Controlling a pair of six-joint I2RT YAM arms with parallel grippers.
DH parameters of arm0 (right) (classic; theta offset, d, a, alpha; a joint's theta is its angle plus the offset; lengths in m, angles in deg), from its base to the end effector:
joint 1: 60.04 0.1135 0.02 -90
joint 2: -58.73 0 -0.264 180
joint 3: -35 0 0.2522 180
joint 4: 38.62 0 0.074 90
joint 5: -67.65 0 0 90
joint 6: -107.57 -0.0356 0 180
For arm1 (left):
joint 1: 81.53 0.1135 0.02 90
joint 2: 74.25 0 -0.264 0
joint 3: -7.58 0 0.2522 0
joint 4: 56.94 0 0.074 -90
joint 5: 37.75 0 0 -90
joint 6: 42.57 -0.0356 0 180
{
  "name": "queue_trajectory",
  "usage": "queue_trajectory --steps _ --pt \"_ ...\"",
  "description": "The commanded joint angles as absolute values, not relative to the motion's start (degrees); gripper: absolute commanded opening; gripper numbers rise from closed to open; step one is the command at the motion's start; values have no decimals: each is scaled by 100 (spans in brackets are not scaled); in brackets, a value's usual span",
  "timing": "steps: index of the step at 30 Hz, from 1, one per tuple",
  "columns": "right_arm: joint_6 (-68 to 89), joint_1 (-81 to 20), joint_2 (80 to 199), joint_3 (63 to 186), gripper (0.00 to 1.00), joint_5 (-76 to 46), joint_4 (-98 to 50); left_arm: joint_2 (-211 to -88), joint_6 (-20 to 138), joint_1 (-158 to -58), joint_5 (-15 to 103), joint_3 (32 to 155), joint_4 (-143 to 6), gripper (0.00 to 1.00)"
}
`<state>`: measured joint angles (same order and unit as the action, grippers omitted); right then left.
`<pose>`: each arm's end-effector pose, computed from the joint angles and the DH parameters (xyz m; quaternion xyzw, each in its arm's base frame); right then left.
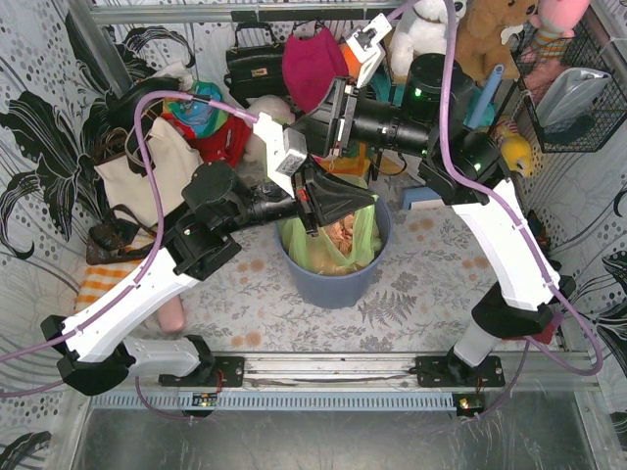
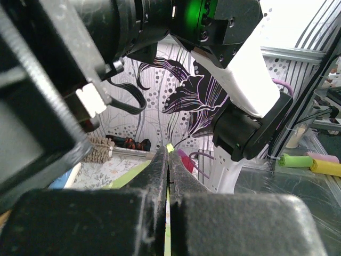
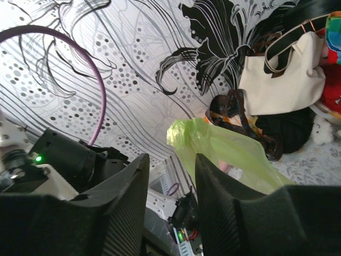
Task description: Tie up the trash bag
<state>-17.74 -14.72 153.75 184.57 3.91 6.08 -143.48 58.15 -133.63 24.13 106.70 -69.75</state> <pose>0.1953 0.2199 0.6001 -0.2279 0.6094 0.5936 0.4736 0.1377 -0.2043 0.5170 0.3865 0.4702 -0.5298 0.5906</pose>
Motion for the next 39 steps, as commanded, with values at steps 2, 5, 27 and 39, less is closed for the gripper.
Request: queue_trajectory --steps 2,5,27,39 --pt "-1647 -1417 15395 18716 31 209 722 -14378 5816 -13382 2295 10859 -6666 3" --pt "-1628 -1390 15397 18762 29 184 718 -14386 5779 -13382 2288 10889 -6710 3" --pt "-1549 -1377 15787 19004 44 -217 759 -14413 5779 -13382 2278 10936 -6737 3" --pt "-1415 -1373 15784 18982 66 -337 723 -14424 5806 -13382 2263 10940 -6719 3"
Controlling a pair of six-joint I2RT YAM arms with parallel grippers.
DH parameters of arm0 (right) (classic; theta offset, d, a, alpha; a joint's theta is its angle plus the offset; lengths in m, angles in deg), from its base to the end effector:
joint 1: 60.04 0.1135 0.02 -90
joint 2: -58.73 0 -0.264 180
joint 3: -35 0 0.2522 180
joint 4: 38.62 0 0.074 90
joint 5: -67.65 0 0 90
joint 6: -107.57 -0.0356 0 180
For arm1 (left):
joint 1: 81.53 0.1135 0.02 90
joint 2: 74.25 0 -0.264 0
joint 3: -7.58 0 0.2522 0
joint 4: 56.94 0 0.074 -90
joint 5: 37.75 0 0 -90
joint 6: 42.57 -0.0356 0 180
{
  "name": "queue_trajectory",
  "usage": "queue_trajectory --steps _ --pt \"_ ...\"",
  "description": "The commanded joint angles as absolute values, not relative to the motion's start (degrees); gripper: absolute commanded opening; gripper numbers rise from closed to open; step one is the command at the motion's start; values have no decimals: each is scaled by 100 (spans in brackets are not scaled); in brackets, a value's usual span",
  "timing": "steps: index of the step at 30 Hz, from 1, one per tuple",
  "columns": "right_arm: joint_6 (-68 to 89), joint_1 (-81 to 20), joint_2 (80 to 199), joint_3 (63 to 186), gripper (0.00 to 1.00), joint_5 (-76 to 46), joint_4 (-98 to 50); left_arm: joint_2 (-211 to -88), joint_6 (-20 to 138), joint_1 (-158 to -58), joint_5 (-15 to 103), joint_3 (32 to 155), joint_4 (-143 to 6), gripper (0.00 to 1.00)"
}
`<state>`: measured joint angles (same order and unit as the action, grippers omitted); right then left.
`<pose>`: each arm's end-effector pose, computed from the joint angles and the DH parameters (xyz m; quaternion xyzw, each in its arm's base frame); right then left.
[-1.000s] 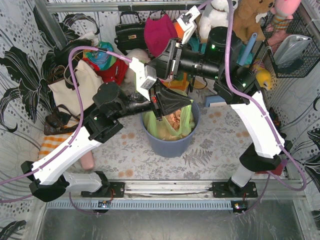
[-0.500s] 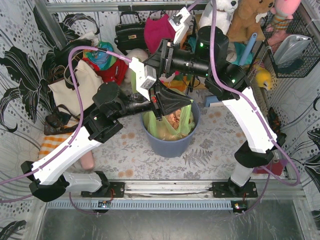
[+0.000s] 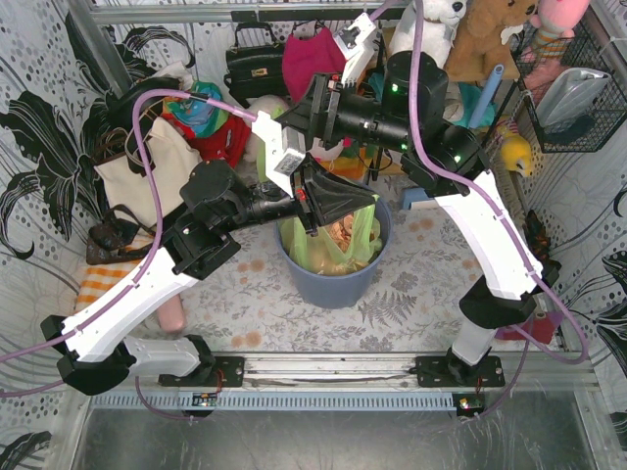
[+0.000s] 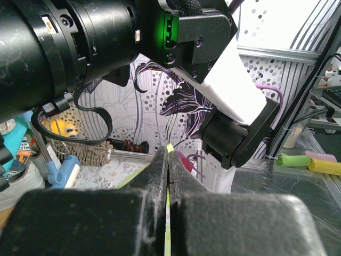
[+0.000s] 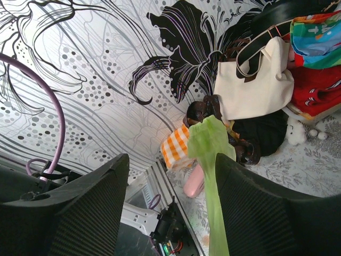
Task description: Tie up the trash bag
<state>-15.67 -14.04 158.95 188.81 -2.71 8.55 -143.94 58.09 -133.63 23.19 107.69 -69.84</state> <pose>0.2160 0.2409 0.5883 -0.1993 0.6384 0.5560 0.4934 0.1375 -0.2048 0.5204 0.3917 0.4637 -0.5332 0.5893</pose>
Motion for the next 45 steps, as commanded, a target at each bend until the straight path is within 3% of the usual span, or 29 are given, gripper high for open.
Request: queue_trajectory --steps 1,7,23,33,39,45 --pt "-1410 -1373 15760 18970 67 -337 706 -14424 5813 -13382 2259 10936 -6727 3" --pt "-1361 -1375 15500 18739 79 -329 410 -14453 5824 -13382 2216 10958 -6720 3" --pt "-1285 -1373 14867 18069 79 -580 103 -14531 5888 -13382 2124 10984 -6681 3" --pt "-1567 -1373 15757 18850 63 152 364 -14501 5894 -13382 2122 10980 -6693 3" --pt "-1575 -1373 15760 18815 46 114 301 -14482 5869 -13382 2132 10983 -6719 3" --pt "-1535 -1372 15677 18776 46 63 327 -14482 5851 -13379 2123 11002 -6726 3"
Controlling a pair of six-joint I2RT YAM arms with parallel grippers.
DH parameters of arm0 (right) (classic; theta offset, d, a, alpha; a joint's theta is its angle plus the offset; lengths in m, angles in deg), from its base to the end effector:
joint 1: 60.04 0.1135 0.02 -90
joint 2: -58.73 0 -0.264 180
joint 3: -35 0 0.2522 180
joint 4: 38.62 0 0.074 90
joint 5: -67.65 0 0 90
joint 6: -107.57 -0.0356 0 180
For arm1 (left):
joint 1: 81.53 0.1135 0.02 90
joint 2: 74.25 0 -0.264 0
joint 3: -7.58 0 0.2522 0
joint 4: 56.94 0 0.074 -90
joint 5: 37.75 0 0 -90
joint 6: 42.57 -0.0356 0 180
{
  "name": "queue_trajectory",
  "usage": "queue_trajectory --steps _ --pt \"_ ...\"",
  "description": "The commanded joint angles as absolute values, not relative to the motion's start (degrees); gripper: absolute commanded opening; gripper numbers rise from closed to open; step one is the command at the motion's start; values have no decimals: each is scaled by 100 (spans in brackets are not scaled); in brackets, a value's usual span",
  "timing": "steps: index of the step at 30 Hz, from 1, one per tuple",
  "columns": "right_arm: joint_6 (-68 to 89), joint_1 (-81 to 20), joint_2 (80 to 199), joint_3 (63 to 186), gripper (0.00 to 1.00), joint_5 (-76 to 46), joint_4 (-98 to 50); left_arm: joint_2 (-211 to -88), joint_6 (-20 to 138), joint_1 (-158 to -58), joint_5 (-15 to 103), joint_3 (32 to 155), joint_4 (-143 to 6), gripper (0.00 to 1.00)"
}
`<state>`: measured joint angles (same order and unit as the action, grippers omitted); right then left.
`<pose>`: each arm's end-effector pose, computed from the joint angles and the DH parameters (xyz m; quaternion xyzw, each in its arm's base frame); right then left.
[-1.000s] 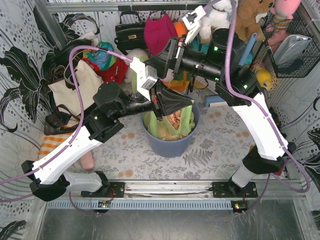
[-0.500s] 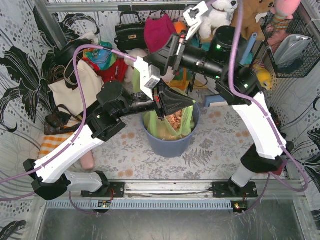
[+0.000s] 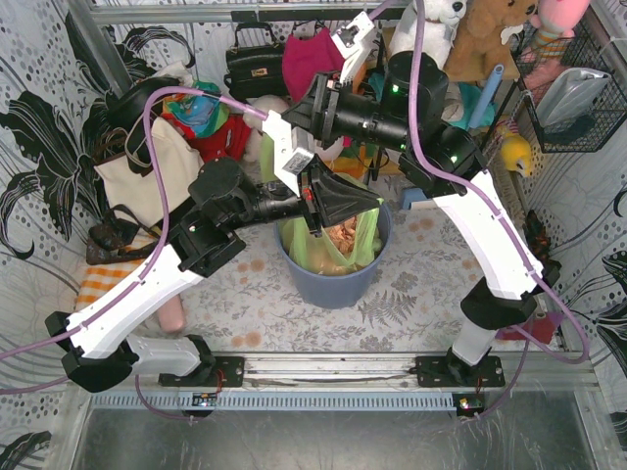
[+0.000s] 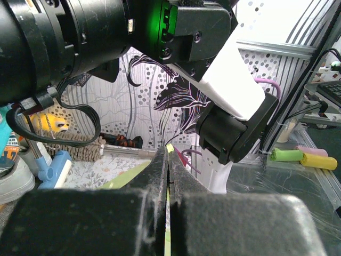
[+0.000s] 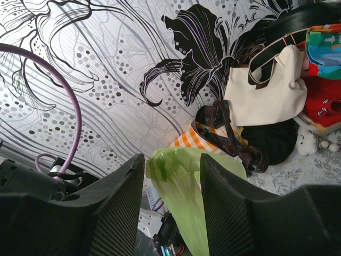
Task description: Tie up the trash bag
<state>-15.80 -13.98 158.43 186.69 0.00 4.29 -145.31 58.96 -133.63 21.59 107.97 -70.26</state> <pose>0.2160 0.2437 0.5893 -0.2169 0.6164 0.5737 0.4938 0.1422 -0.2122 0.5156 0.3993 0.4711 -0.5413 0.5707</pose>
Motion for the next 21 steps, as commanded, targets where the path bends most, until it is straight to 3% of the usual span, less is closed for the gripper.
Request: queue_trajectory --steps 1,9,17,21 --pt "-1527 -1372 15646 18761 46 41 343 -14483 5843 -13382 2130 11002 -6729 3" --pt "-1491 -1372 15459 18505 48 -56 335 -14470 5833 -13382 2121 10980 -6735 3" --pt "-1503 -1376 15453 18472 37 -47 329 -14481 5833 -13380 2117 10984 -6729 3" --pt "-1496 -1376 15498 18506 38 -55 330 -14493 5833 -13382 2110 11008 -6730 3"
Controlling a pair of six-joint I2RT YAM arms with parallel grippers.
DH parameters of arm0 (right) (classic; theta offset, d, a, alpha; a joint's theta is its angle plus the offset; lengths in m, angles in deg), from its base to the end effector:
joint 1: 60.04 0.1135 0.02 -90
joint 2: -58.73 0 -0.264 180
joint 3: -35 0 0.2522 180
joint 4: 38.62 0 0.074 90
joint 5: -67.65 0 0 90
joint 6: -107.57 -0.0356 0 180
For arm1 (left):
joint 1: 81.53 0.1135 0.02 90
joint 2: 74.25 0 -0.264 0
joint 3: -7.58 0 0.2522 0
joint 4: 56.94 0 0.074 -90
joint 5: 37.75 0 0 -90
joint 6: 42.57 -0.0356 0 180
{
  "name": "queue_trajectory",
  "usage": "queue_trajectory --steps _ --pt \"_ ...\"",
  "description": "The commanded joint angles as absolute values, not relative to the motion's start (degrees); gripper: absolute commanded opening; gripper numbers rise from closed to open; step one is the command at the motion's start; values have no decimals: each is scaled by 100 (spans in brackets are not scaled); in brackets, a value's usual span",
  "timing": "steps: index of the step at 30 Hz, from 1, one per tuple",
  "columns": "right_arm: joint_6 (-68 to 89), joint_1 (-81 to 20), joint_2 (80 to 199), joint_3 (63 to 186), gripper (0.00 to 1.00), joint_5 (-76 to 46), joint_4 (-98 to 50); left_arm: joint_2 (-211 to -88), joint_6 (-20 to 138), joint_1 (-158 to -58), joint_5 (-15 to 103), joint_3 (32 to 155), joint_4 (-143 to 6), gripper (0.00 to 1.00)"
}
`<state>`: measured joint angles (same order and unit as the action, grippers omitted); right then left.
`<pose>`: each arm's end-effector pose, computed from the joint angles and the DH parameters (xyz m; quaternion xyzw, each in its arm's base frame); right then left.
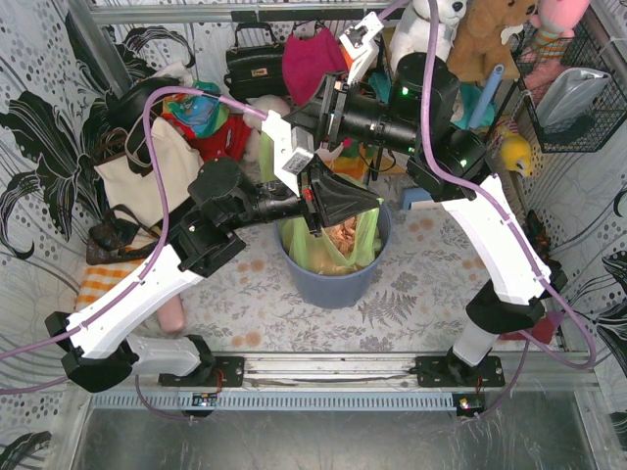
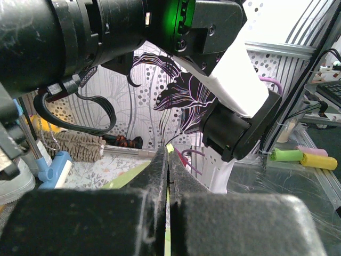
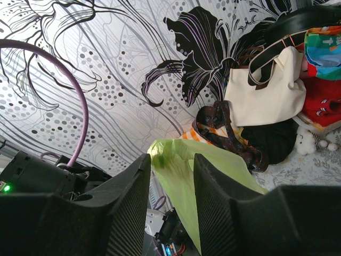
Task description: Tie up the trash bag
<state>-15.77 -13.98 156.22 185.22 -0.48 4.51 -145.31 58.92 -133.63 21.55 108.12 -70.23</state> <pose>0.2074 0.2344 0.5938 -0.2142 0.6138 0.5732 0.4988 0.1419 -0.2118 0.5165 0.3995 0.4696 -0.5414 0.5716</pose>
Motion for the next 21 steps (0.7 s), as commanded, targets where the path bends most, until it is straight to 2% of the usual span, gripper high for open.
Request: queue_trajectory --steps 1,3,7,12,21 --pt "-1502 -1373 15509 18508 39 -55 340 -14491 5833 -13382 2109 11011 -6740 3" --pt "-1500 -1379 15539 18524 38 -55 353 -14483 5833 -13382 2113 11007 -6737 3" --pt "-1499 -1375 15550 18525 27 -80 356 -14450 5833 -13382 2125 10978 -6737 3" --pt "-1532 -1377 15537 18525 0 -128 287 -14447 5828 -13381 2141 10984 -6707 3" --pt "-1834 -1376 15750 19072 0 -68 132 -14671 5512 -13382 2272 11566 -6753 2"
